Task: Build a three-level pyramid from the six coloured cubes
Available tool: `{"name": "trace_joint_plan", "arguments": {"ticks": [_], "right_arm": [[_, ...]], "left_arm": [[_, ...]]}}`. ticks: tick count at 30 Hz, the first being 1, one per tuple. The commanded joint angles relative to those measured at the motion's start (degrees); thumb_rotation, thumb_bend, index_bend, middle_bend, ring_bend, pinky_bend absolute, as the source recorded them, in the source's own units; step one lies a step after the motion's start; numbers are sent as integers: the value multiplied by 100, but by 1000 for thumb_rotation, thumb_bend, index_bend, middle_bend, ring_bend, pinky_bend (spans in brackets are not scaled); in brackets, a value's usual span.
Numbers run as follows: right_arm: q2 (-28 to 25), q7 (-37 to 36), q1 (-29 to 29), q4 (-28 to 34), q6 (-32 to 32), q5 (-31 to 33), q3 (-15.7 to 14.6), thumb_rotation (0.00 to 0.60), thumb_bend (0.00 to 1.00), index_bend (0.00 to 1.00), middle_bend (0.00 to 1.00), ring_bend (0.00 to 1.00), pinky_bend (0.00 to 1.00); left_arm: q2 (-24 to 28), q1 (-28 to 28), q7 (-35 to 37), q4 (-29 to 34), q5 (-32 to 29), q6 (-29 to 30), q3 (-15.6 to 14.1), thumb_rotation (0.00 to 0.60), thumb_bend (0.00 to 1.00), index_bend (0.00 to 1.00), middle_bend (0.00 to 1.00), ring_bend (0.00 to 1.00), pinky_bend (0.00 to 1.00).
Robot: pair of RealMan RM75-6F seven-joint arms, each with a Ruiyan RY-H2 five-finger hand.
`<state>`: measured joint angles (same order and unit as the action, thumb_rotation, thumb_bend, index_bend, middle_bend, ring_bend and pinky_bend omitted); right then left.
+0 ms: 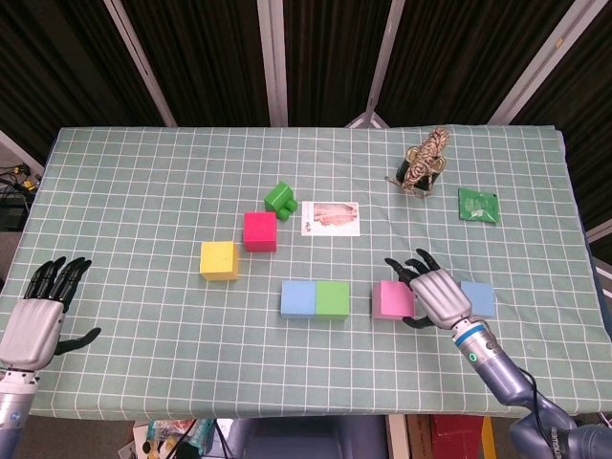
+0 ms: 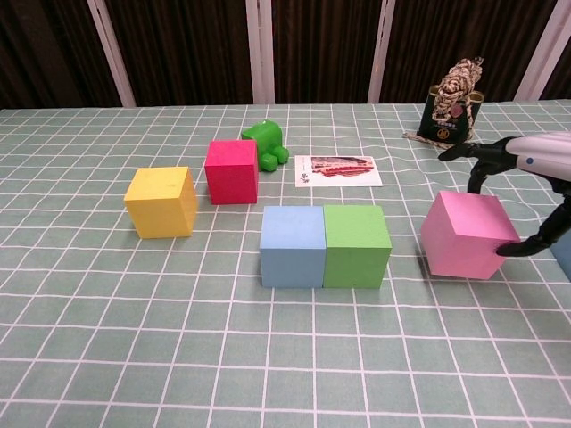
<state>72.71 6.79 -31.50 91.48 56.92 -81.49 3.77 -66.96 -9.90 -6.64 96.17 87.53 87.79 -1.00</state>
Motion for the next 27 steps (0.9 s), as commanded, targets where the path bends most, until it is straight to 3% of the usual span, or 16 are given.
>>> {"name": "trace_joint_plan", "arguments": {"ticks": [1, 11, 27], "right_arm": [[65, 14, -63, -95, -33, -65, -1, 600, 237, 0, 427, 185, 0], [231, 113, -222, -322, -95, -332, -65, 600, 236, 0, 427, 185, 0], [331, 691, -377, -188, -261, -1, 38, 600, 237, 0, 427, 185, 0]], "left_arm": [[-2, 8, -1, -1, 6, -10, 19, 600, 88, 0, 60, 0, 41], [-7, 41, 8, -17, -2, -72, 91, 600, 88, 0, 60, 0, 41], [29, 64, 27, 14, -14, -219, 146, 600, 88, 0, 60, 0, 41]]}}
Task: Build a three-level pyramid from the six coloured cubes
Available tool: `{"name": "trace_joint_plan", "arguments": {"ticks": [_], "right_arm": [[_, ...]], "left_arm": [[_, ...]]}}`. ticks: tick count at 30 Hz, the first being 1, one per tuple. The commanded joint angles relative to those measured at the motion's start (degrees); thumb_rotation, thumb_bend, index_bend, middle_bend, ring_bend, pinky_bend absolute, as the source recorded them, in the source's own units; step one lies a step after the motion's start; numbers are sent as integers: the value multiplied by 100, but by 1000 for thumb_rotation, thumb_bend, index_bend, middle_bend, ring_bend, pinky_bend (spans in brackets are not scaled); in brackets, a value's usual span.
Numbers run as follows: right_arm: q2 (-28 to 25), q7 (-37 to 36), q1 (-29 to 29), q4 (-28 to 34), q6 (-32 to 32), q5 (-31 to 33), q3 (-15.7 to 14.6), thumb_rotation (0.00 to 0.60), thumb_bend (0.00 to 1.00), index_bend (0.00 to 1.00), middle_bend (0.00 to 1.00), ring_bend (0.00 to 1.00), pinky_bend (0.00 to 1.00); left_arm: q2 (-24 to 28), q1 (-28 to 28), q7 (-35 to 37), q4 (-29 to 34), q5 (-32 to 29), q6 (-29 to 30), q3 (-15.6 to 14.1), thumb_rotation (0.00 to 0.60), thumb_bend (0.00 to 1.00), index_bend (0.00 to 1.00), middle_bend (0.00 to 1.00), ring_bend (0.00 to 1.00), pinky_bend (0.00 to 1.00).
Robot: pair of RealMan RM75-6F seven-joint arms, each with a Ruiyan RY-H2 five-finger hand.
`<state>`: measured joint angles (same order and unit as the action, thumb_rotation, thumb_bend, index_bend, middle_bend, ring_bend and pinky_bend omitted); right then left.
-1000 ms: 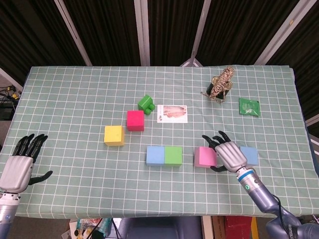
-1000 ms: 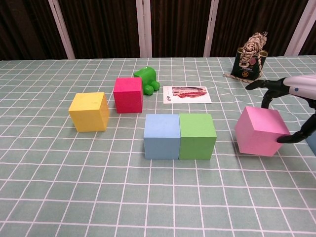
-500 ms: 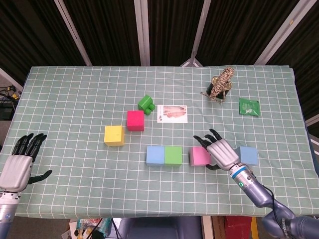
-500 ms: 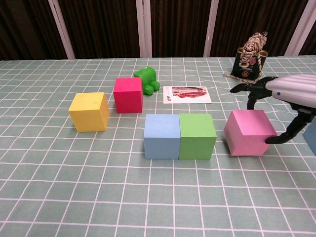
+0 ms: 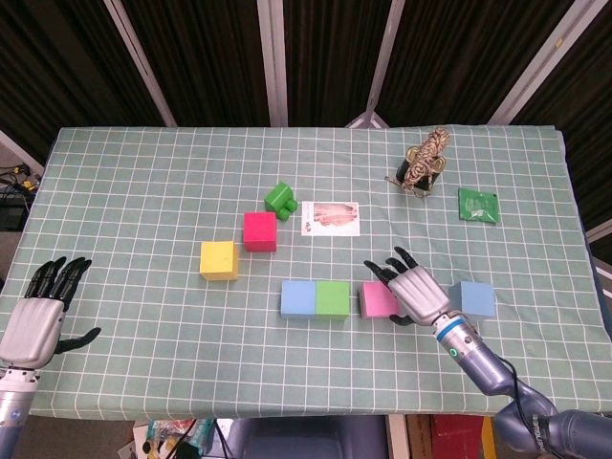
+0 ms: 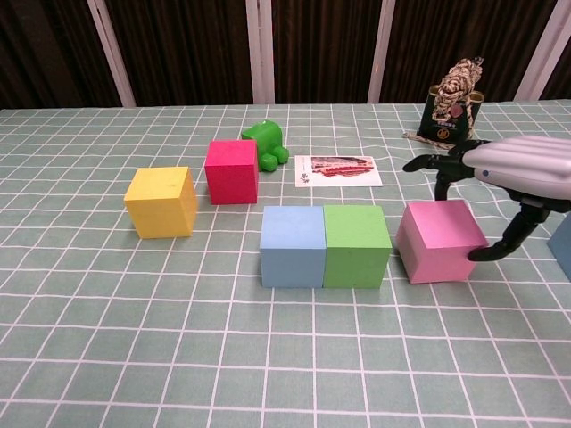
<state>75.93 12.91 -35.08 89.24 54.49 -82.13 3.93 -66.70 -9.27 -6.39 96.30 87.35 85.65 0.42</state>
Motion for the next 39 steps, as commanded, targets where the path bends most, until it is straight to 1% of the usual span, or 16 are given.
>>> {"name": "trace_joint_plan", "arguments": {"ticks": [1, 12, 19, 32, 39], "right_arm": [[8, 127, -28, 58, -29, 100, 33, 600, 236, 0, 427, 185, 0], [-33, 605, -138, 351, -213, 551, 97, 600, 236, 0, 427, 185, 0], [-28, 799, -181, 443, -214, 729, 124, 600, 236, 0, 427, 185, 0], [-31, 1322, -291, 722, -233, 1267, 163, 600, 237, 0, 428, 185, 0], [-21, 1472, -337, 831, -183, 1439, 170, 600, 236, 0, 427, 185, 0]], "left_arm": [[5, 3, 5, 0, 6, -10, 5, 600, 88, 0, 60, 0, 41], [19, 23, 32, -19, 20, -50, 37, 600, 88, 0, 60, 0, 41], [20, 30, 39, -20, 23, -86, 45, 600, 88, 0, 60, 0, 41], [43, 39, 71, -11, 23, -155, 54, 600, 88, 0, 60, 0, 41], [50, 44, 85, -14, 37, -171, 59, 600, 88, 0, 60, 0, 41]]}}
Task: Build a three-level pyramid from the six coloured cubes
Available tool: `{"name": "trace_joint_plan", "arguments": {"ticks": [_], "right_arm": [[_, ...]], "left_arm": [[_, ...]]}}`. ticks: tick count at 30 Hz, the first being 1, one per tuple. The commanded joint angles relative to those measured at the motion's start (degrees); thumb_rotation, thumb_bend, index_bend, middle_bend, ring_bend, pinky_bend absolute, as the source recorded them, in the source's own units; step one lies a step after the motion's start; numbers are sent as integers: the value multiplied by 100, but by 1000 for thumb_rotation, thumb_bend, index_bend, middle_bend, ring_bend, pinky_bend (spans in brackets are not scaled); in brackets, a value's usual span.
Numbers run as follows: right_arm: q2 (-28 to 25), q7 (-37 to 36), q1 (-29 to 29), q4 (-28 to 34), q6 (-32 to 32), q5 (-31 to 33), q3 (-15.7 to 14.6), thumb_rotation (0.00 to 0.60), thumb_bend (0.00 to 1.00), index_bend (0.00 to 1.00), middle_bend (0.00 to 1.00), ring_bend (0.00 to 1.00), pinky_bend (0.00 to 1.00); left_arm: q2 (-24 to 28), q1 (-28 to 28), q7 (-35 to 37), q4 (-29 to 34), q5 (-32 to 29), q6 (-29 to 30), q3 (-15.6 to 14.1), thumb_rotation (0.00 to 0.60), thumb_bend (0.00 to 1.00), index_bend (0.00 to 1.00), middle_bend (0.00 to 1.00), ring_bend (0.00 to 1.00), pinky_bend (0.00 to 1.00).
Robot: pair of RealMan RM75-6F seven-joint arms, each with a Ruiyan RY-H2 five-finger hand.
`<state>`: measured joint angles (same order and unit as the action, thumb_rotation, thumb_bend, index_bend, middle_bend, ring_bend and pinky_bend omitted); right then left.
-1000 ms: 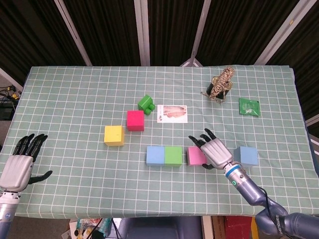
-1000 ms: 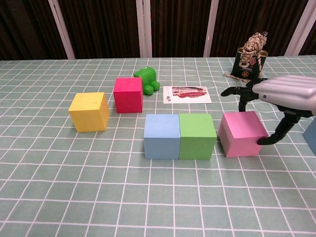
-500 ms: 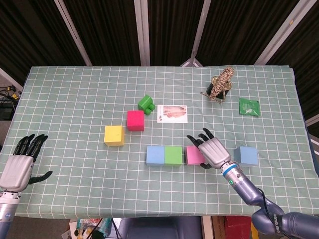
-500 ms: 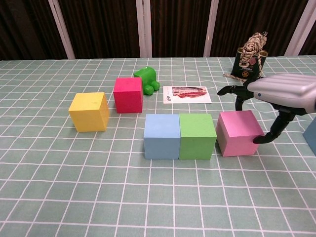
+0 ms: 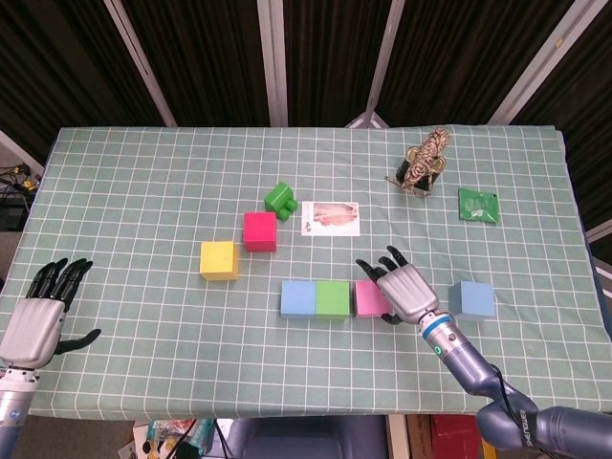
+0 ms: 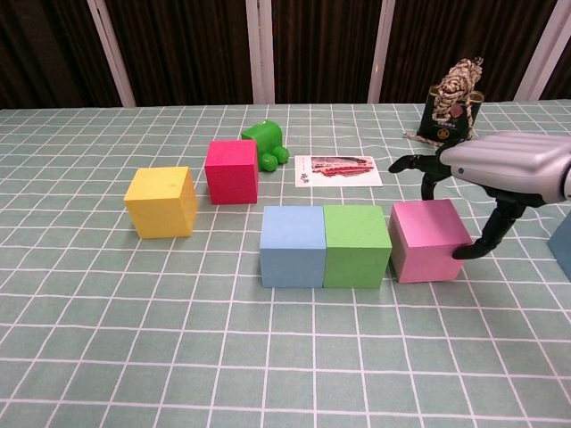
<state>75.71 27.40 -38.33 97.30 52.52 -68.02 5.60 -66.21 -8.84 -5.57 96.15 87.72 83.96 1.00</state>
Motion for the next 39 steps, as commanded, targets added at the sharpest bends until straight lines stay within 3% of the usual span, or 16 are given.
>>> {"name": "trace_joint_plan", "arguments": {"ticks": [1, 39], "right_arm": [[0, 38, -17, 35, 22, 40, 4, 600, 236, 0, 427, 185, 0], [106, 617, -248, 414, 299, 720, -45, 600, 237, 0, 428, 185, 0]], "left_arm": [[1, 1, 4, 1, 1, -2, 4, 600, 88, 0, 60, 0, 41], [18, 18, 69, -23, 78, -30, 16, 600, 88, 0, 62, 0, 40]]}}
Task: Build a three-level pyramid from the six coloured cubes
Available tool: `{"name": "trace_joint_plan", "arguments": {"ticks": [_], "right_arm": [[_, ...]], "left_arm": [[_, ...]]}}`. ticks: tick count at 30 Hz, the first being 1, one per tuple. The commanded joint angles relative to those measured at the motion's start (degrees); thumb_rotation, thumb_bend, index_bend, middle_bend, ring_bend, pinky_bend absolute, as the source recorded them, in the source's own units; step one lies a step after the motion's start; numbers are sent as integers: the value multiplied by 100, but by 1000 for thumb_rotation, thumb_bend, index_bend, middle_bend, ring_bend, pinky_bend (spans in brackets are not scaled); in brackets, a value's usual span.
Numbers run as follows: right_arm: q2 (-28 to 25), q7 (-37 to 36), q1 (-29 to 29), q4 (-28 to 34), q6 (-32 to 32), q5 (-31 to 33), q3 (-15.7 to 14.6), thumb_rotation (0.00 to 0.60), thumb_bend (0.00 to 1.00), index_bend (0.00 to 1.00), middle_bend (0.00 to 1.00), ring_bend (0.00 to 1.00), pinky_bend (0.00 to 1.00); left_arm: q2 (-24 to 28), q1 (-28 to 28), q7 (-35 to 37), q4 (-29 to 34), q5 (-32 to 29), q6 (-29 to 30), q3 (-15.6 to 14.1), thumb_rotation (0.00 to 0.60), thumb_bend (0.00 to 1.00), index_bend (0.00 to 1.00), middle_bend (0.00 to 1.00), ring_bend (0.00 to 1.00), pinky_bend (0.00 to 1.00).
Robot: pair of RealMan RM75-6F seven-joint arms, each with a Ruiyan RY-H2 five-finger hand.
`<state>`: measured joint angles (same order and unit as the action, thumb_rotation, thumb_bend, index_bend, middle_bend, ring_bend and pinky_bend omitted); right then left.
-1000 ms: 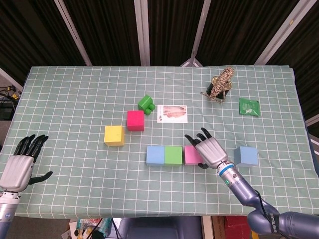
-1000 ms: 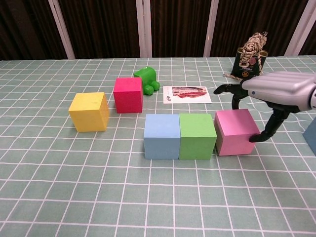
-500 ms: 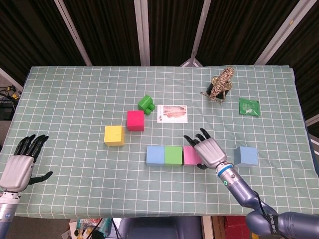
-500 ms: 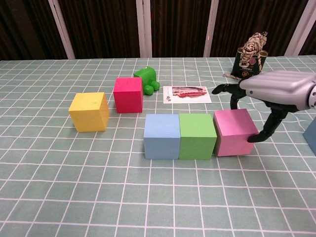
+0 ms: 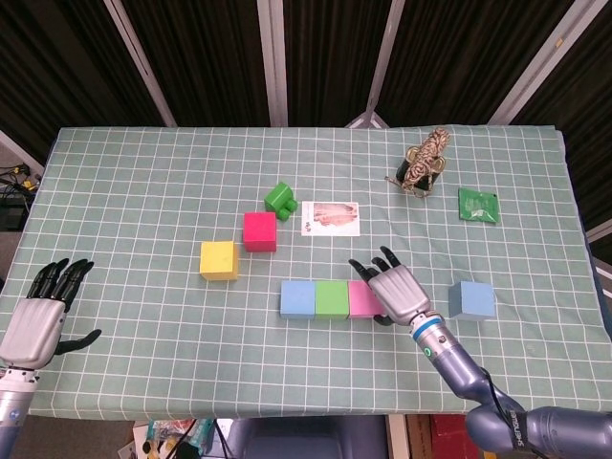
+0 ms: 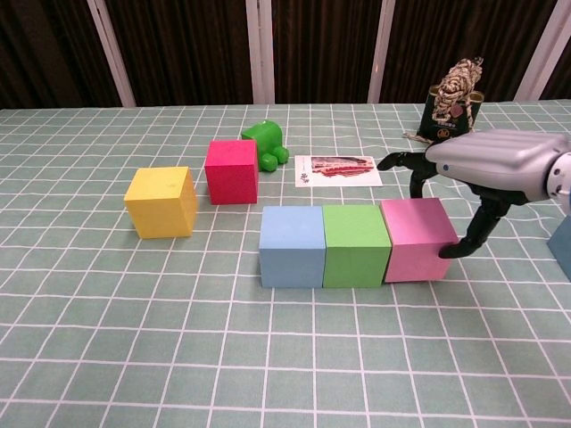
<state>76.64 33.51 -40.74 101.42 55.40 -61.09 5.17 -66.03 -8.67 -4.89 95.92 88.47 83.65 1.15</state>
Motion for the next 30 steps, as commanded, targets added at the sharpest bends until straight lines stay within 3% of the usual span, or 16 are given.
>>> {"name": "trace_joint_plan", "arguments": {"ticks": [1, 30], "right_arm": [[15, 15, -13, 8, 15, 37, -4, 600, 237, 0, 428, 185, 0], [103, 196, -140, 8, 101, 308, -99, 600, 236, 0, 427, 185, 0]], "left_arm": [[0, 1, 4, 0, 4, 3, 2, 600, 88, 0, 62, 0, 40], [9, 11, 3, 1, 10, -17, 5, 600, 88, 0, 65, 0, 40]]}}
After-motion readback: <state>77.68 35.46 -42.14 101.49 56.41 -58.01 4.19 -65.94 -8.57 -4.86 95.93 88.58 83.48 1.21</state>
